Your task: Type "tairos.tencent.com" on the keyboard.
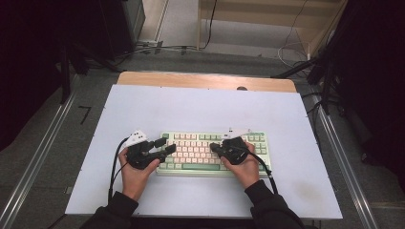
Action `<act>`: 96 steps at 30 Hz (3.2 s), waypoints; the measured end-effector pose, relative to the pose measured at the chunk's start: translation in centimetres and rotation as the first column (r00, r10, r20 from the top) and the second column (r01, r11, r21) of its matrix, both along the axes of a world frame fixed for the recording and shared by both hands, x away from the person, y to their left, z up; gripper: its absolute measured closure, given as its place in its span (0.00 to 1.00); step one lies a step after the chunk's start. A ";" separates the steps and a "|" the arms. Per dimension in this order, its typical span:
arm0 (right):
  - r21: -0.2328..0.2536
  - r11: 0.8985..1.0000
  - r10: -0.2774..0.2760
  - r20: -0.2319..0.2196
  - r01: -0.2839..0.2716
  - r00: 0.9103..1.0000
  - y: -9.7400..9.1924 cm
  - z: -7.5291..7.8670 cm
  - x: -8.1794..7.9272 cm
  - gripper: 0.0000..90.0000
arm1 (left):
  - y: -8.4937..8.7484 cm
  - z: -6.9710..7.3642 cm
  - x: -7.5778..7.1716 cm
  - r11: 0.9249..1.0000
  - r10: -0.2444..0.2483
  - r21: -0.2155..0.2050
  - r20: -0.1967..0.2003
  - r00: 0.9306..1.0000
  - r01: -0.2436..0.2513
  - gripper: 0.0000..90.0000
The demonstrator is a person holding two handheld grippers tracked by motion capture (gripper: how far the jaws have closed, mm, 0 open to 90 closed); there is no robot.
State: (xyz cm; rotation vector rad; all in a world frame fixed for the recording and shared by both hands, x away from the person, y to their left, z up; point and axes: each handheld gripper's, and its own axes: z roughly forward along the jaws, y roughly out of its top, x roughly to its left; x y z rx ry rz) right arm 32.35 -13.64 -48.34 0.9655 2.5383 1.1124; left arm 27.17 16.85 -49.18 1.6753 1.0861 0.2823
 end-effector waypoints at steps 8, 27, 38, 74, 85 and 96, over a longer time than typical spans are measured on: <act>0.091 0.996 -0.010 0.035 0.007 0.999 -0.6 1.5 -0.5 0.95 | 0.1 0.0 0.0 1.000 0.001 -0.003 0.001 1.000 -0.001 0.52; 0.264 0.951 -0.187 0.070 0.163 0.980 -3.5 3.1 0.0 0.39 | -1.2 1.1 0.4 1.000 -0.013 -0.015 -0.019 1.000 0.013 0.51; 0.279 0.945 -0.196 0.065 0.171 0.978 -4.1 3.3 0.2 0.38 | -3.7 2.1 1.3 0.998 -0.024 0.052 -0.004 1.000 0.024 0.51; 0.269 0.948 -0.190 0.053 0.169 0.980 -4.2 3.1 0.4 0.38 | -7.0 0.0 2.9 0.974 -0.083 0.199 -0.113 0.990 0.104 1.00; 0.271 0.948 -0.189 0.052 0.168 0.981 -4.2 3.1 0.4 0.39 | -7.1 -0.1 2.9 0.971 -0.082 0.212 -0.122 0.989 0.107 1.00; 0.268 0.949 -0.189 0.051 0.169 0.981 -4.2 3.1 0.4 0.39 | -6.0 1.5 2.5 0.989 -0.099 0.100 -0.080 0.992 0.107 0.87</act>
